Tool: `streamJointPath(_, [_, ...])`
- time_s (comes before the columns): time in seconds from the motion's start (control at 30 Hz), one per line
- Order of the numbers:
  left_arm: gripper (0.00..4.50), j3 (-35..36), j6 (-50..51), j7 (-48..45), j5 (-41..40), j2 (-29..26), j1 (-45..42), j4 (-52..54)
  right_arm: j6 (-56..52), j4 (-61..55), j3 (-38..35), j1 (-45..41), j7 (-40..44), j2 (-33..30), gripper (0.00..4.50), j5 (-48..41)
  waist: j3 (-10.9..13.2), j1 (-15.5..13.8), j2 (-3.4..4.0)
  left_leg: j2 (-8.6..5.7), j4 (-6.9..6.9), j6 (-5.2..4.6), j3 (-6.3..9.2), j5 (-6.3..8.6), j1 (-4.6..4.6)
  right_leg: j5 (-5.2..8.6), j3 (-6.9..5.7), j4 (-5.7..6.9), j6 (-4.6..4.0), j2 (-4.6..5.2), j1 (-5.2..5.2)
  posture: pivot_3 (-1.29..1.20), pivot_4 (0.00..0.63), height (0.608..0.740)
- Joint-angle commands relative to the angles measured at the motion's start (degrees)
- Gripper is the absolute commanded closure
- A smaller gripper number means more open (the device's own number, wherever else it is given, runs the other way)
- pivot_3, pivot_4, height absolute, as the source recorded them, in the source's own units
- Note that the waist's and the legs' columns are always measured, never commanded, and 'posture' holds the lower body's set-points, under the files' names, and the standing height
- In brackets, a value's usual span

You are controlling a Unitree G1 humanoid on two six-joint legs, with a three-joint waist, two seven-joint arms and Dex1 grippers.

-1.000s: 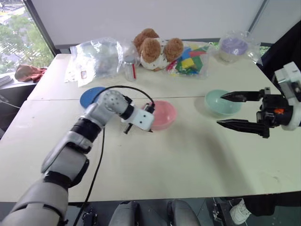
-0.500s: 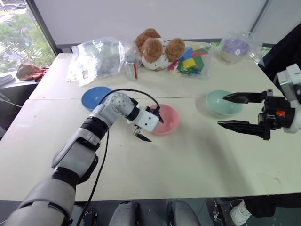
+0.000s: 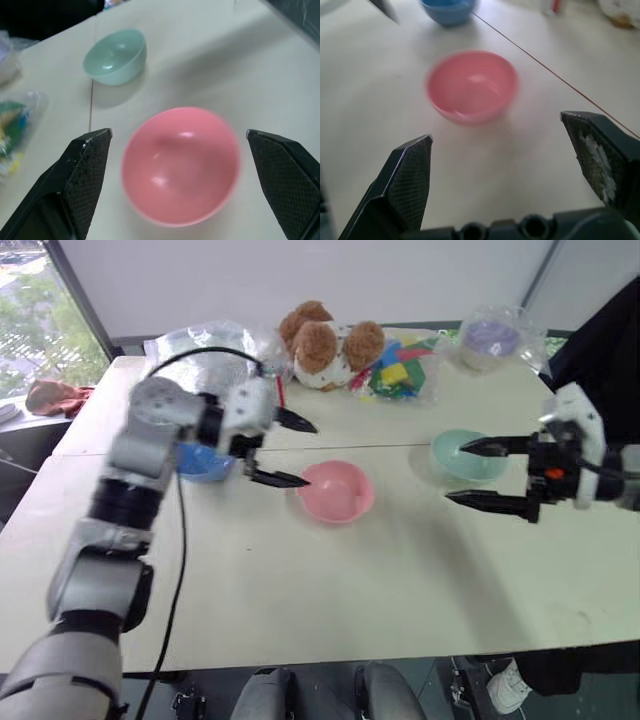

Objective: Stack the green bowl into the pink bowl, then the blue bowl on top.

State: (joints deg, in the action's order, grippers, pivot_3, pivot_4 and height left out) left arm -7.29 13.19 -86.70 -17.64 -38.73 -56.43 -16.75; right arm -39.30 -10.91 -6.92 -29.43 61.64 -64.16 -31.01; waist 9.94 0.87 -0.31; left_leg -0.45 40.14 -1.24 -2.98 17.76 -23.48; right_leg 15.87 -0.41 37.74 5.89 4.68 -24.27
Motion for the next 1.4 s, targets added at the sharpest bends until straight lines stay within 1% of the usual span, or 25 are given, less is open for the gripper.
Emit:
streamJointPath(0.03, [0.05,5.8,8.9,-0.5,-5.5,-5.7,3.0,5.4,1.0,5.4,7.6,-6.1,-4.3,1.6,0.00,9.3,0.0,0.3,0.00,0.00,-0.01,0.00,0.00,0.00,0.02,0.00,0.01,0.02,0.00,0.00,-0.01,0.00,0.150,0.740])
streamJointPath(0.13, [0.05,10.7,15.6,0.9,-9.5,-10.3,8.0,8.7,3.4,12.8,15.9,-11.6,-6.5,4.9,0.00,18.5,0.0,0.2,0.00,0.01,-0.03,0.05,-0.01,-0.03,0.03,0.01,0.02,0.08,0.00,-0.03,-0.06,0.00,0.150,0.740])
streamJointPath(0.2, [0.05,13.2,18.2,2.0,-11.4,-12.3,11.5,11.7,4.9,18.3,19.2,-14.5,-6.7,7.4,0.00,22.3,0.0,0.1,0.00,0.01,-0.04,0.08,-0.02,-0.05,0.02,0.01,0.03,0.09,0.00,-0.02,-0.10,0.00,0.150,0.740])
streamJointPath(0.33, [0.05,17.9,23.2,5.2,-15.5,-14.8,17.1,17.6,10.3,29.3,23.7,-18.0,-6.6,10.9,0.00,29.0,0.0,-0.4,-0.03,-0.02,-0.04,0.10,-0.02,-0.06,-0.04,0.01,0.03,0.08,0.00,0.01,-0.10,0.00,0.150,0.740])
streamJointPath(0.4, [0.05,21.2,25.9,6.9,-17.9,-16.0,20.3,20.6,13.5,35.0,25.5,-19.6,-6.9,12.4,0.00,32.2,0.0,-0.3,-0.04,-0.03,-0.03,0.11,-0.02,-0.06,-0.05,0.01,0.04,0.07,0.00,0.03,-0.09,0.00,0.150,0.740])
streamJointPath(0.5, [0.05,24.9,28.2,9.0,-20.3,-17.7,24.8,24.4,16.9,41.6,26.5,-21.3,-6.4,14.2,0.00,35.0,0.0,0.2,-0.04,-0.03,-0.05,0.12,-0.03,-0.06,-0.05,0.01,0.08,0.07,0.00,0.04,-0.10,0.00,0.150,0.740])
streamJointPath(0.57, [0.00,27.1,29.5,10.1,-22.1,-18.4,27.4,26.6,18.8,45.2,26.3,-22.4,-5.9,15.1,0.55,36.1,0.0,0.2,-0.04,-0.02,-0.09,0.16,-0.02,-0.09,-0.04,0.01,0.10,0.07,0.00,0.03,-0.13,0.00,0.150,0.740])
streamJointPath(0.6, [0.00,27.8,29.9,10.6,-22.8,-18.7,28.4,27.5,19.6,46.7,26.1,-22.8,-5.6,15.5,0.92,36.6,0.0,0.3,-0.03,0.00,-0.10,0.18,-0.03,-0.10,-0.04,0.01,0.10,0.07,0.00,0.02,-0.15,0.00,0.150,0.740])
streamJointPath(0.7, [0.00,29.4,31.1,12.0,-24.8,-19.1,30.4,29.2,21.7,49.8,25.7,-24.0,-4.9,16.3,2.51,37.8,0.0,0.3,-0.03,0.00,-0.09,0.22,-0.03,-0.12,-0.03,0.01,0.11,0.09,0.00,0.03,-0.15,0.00,0.150,0.740])
streamJointPath(0.73, [0.00,29.7,31.2,12.3,-25.3,-19.2,31.0,29.7,22.1,50.3,25.5,-24.5,-4.8,16.5,2.98,38.0,0.0,0.3,-0.03,0.00,-0.09,0.23,-0.03,-0.13,-0.02,0.01,0.11,0.09,-0.01,0.03,-0.14,0.00,0.150,0.740])
streamJointPath(0.8, [0.00,30.2,31.3,12.9,-26.0,-19.5,31.7,29.9,23.0,51.2,25.1,-25.4,-4.6,16.8,4.16,38.5,0.0,0.3,-0.03,0.00,-0.09,0.24,-0.03,-0.13,-0.01,0.01,0.12,0.12,-0.01,0.03,-0.14,0.00,0.150,0.740])
streamJointPath(0.83, [0.00,30.4,31.3,13.2,-26.4,-19.6,31.6,29.5,24.0,50.3,25.0,-25.7,-4.0,16.3,4.45,38.8,0.0,0.2,-0.03,0.00,-0.09,0.25,-0.02,-0.14,-0.01,0.01,0.12,0.12,-0.01,0.04,-0.14,0.00,0.150,0.740])
streamJointPath(0.87, [0.00,30.7,31.4,13.5,-26.7,-19.8,31.5,29.3,24.8,48.8,24.8,-25.8,-2.9,15.7,4.45,38.7,0.0,0.2,-0.05,0.00,-0.09,0.27,-0.02,-0.15,0.01,0.01,0.12,0.14,-0.01,0.06,-0.14,0.00,0.150,0.740])
streamJointPath(0.93, [0.00,31.2,31.6,14.0,-27.5,-20.2,31.2,28.5,27.7,42.0,23.5,-25.0,2.2,14.5,4.45,36.3,0.0,0.0,-0.02,0.00,-0.09,0.28,0.00,-0.15,0.01,0.01,0.11,0.14,-0.01,0.07,-0.14,0.00,0.150,0.740])
streamJointPath(1.07, [0.00,31.7,31.7,14.8,-28.8,-21.0,29.9,26.7,24.3,22.2,22.1,-22.5,14.3,13.5,4.45,28.2,0.1,0.2,0.00,0.00,-0.15,0.28,0.00,-0.15,0.00,0.01,0.11,0.15,-0.01,0.06,-0.18,0.00,0.150,0.740])
streamJointPath(1.13, [0.00,31.4,31.6,15.0,-29.2,-21.1,29.3,26.1,24.7,15.0,23.0,-21.8,17.7,14.0,4.45,26.3,0.1,0.3,0.00,0.04,-0.15,0.27,0.00,-0.14,0.01,0.01,0.10,0.19,-0.01,0.05,-0.19,0.00,0.150,0.740])
streamJointPath(1.27, [0.00,30.5,31.1,15.6,-29.3,-20.8,29.0,26.0,25.9,9.7,26.3,-22.0,18.9,17.4,4.45,27.6,0.0,0.1,-0.05,0.05,-0.11,0.25,0.00,-0.13,0.04,0.01,0.07,0.19,-0.01,0.05,-0.14,0.00,0.150,0.740])
streamJointPath(1.4, [0.00,30.3,31.1,16.5,-29.7,-20.6,29.6,26.9,28.7,11.1,29.4,-22.9,18.4,21.1,4.45,30.6,0.0,-0.1,-0.06,0.02,-0.06,0.26,-0.01,-0.13,0.04,0.01,0.07,0.20,-0.01,0.09,-0.12,0.00,0.150,0.740])
